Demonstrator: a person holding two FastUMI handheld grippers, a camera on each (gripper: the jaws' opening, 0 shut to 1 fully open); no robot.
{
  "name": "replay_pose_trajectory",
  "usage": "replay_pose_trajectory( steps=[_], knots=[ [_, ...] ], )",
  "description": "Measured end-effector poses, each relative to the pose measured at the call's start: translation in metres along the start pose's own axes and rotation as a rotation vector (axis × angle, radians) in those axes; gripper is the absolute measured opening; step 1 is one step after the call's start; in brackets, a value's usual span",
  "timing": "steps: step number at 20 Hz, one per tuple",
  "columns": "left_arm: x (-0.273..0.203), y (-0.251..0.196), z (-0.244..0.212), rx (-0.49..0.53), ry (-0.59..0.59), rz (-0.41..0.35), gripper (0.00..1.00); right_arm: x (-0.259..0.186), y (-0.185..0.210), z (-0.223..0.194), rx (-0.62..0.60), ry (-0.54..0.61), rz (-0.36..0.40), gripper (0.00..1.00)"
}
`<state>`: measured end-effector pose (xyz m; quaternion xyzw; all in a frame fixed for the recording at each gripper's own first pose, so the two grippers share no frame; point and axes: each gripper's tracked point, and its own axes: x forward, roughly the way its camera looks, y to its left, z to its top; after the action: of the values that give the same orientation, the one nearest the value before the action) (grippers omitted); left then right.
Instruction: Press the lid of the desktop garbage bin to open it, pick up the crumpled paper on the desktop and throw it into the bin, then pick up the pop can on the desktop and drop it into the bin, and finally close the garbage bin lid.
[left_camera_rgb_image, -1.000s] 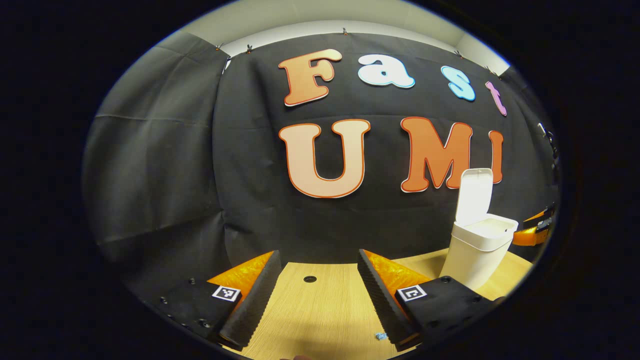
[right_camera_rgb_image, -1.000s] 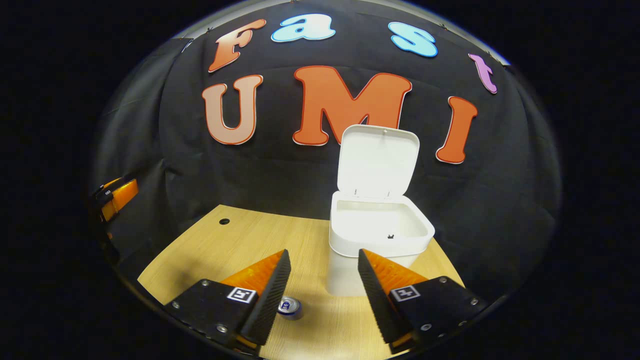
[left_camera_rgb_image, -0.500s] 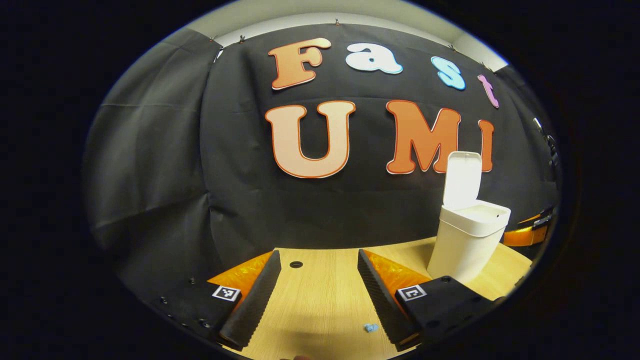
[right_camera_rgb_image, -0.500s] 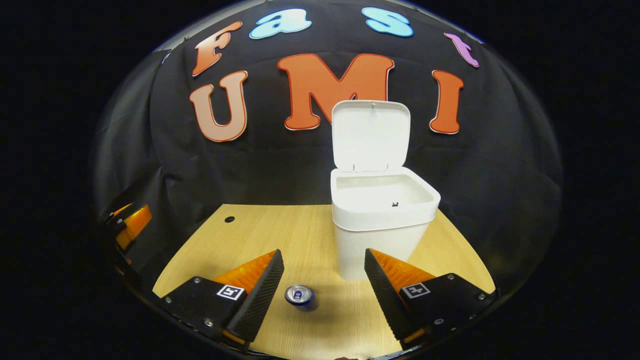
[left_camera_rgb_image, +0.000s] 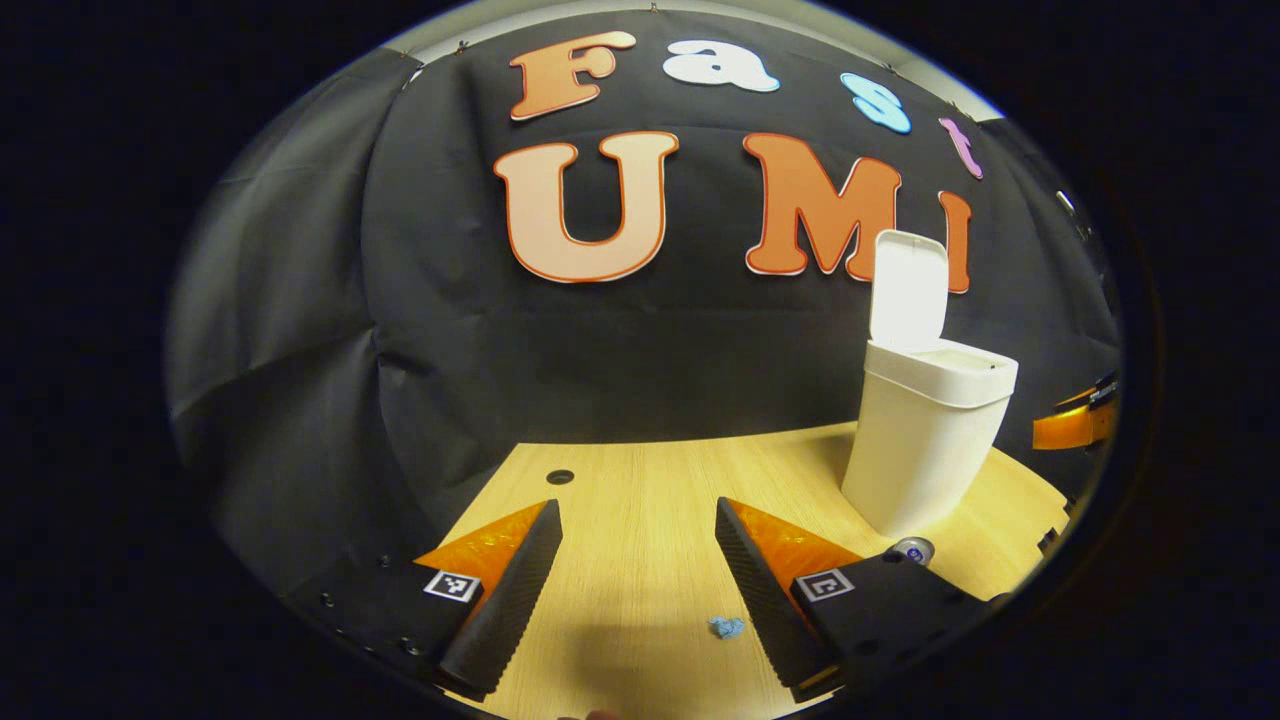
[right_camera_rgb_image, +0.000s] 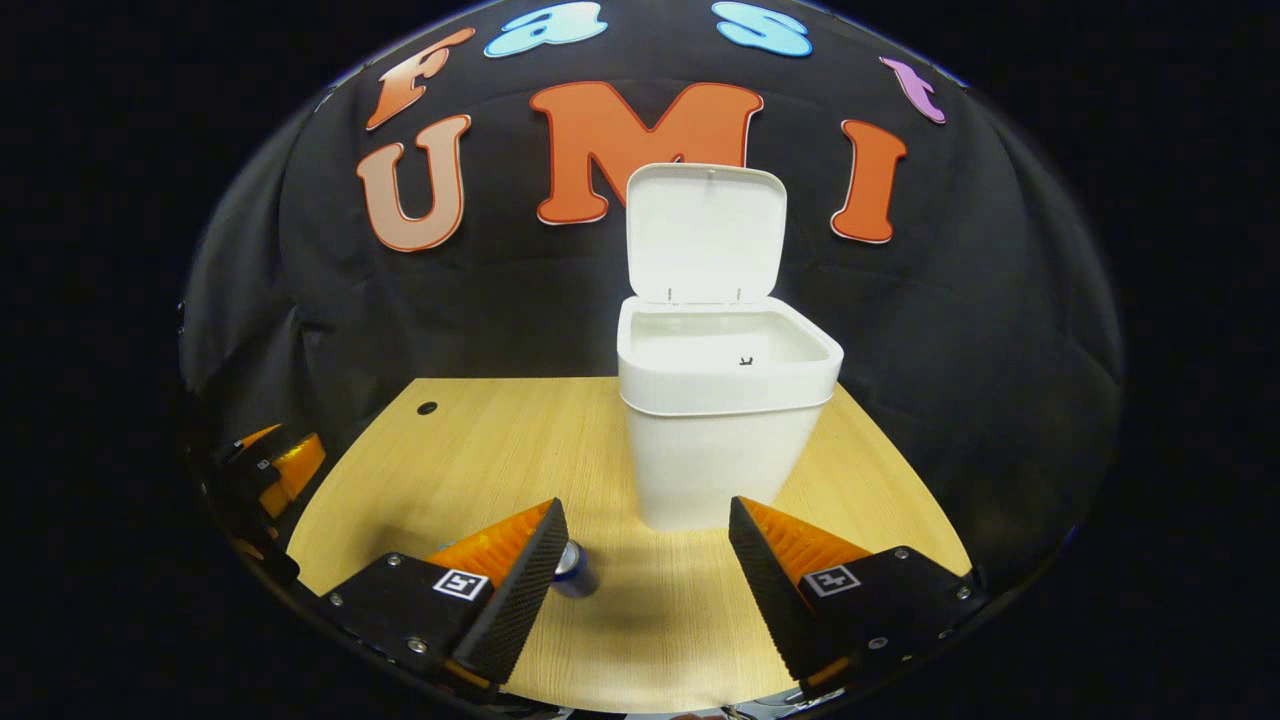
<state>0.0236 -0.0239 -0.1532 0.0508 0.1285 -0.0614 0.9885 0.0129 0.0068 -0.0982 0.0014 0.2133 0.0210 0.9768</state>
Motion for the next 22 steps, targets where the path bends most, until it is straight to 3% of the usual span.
replay_pose_trajectory(
  steps=[14, 22],
  knots=[
    [0.051, -0.069, -0.13, 0.013, 0.245, -0.137, 1.0, 0.005, -0.036, -0.034, 0.005, 0.104, -0.072, 0.99],
    [0.068, -0.081, -0.188, 0.063, 0.386, -0.161, 0.99, 0.011, -0.049, -0.051, 0.044, 0.161, -0.091, 0.98]
  ],
)
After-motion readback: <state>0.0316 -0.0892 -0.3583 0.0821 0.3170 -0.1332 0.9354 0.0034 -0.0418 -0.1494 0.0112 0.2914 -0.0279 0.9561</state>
